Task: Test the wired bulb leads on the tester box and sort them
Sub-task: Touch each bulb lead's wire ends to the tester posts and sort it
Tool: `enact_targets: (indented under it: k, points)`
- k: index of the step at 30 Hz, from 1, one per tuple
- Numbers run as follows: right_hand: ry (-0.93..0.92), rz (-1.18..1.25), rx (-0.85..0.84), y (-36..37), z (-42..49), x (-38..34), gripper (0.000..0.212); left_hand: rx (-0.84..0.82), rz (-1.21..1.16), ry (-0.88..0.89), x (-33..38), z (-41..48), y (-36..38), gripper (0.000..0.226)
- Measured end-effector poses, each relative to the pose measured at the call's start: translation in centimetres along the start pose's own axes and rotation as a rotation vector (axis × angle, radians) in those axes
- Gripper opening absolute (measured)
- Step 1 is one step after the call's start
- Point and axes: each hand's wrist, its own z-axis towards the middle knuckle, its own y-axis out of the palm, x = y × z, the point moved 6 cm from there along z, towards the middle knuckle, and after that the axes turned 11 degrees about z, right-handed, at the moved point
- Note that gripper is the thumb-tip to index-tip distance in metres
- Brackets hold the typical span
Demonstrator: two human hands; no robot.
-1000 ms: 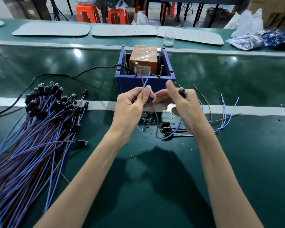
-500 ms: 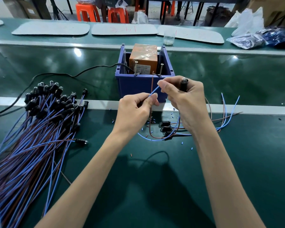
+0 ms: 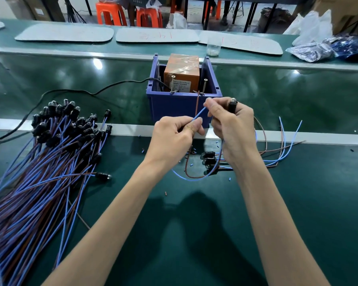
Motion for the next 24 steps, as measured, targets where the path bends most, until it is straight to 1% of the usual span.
enact_targets:
  k: [2, 4, 7, 9, 11, 17, 24]
  points:
    - [0.003, 0.105, 0.075, -1.0, 0.6, -0.4, 0.019, -0.027, -0.025, -0.020, -0.4, 0.2, -0.2, 0.037]
    - [-0.019, 0.134, 0.089, -2.2, 1.1, -1.3, 0.017, -0.107, -0.039, -0.044, -0.9, 0.2, -0.4, 0.039]
    - [-0.023, 0.053, -0.050, -2.6, 1.1, -2.1, 0.010, -0.240, -0.078, -0.060, -1.1, 0.0, -0.2, 0.040]
    - [0.014, -0.003, -0.149, -2.0, 0.7, -2.0, 0.008, -0.297, -0.104, -0.044, -0.8, -0.2, 0.2, 0.039]
    - [0.054, -0.047, -0.211, -1.3, 0.4, -1.6, 0.009, -0.339, -0.123, -0.032, -0.5, -0.4, 0.5, 0.040]
    - [0.128, -0.058, -0.306, -0.5, -0.1, -1.0, 0.010, -0.435, -0.109, -0.033, -0.2, -0.8, 0.9, 0.048]
    - [0.124, -0.105, -0.317, -0.5, 0.1, -0.4, 0.010, -0.464, -0.093, -0.028, -0.3, -0.8, 0.6, 0.045]
